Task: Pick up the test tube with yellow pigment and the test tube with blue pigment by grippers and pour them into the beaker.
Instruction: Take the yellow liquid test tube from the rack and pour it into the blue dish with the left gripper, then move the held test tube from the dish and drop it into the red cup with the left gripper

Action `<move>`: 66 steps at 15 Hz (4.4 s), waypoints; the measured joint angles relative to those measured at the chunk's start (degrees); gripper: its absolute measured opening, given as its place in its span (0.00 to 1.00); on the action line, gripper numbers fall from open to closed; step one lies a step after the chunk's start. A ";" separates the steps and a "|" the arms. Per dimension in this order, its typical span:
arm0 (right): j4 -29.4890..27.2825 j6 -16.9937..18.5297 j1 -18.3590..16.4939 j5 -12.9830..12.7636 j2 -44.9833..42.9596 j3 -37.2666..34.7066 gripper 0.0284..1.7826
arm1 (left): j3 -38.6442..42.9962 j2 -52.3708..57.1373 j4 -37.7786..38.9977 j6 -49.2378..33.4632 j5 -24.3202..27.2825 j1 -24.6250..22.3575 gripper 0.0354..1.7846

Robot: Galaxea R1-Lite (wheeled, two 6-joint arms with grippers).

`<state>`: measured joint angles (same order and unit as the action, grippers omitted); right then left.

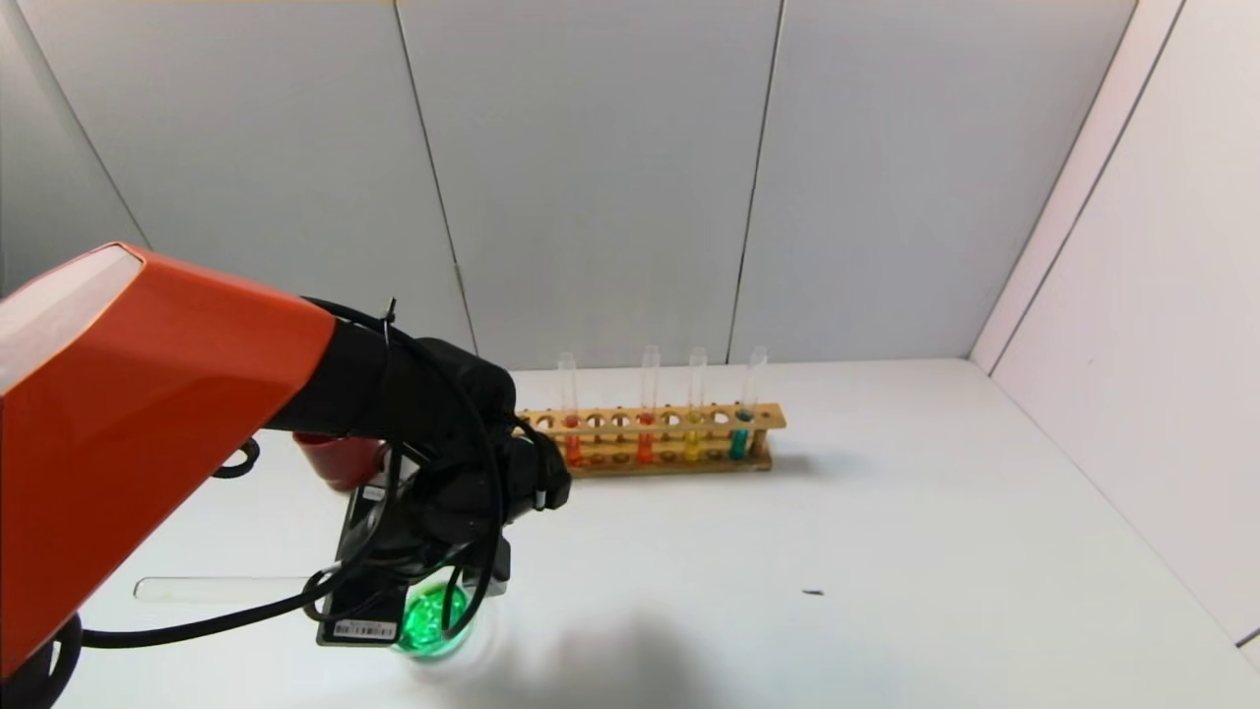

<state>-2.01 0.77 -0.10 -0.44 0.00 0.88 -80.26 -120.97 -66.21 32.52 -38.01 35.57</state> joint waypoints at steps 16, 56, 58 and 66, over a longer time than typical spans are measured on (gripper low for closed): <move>0.00 0.00 0.00 0.02 0.00 0.00 0.95 | -2.10 0.77 -2.28 -0.59 0.56 1.02 0.15; 0.00 0.00 0.00 0.00 0.00 0.00 0.95 | 8.30 14.96 77.73 -26.55 17.87 -28.66 0.15; 0.00 0.00 0.00 0.00 0.00 0.00 0.95 | 6.95 13.25 77.95 -26.90 17.86 -28.66 0.15; 0.00 0.00 0.00 0.00 0.00 0.00 0.95 | 8.85 11.35 78.02 -30.96 17.76 -28.83 0.15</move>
<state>-2.01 0.77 -0.10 -0.44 0.00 0.88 -71.41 -109.62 11.81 1.56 -20.25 6.74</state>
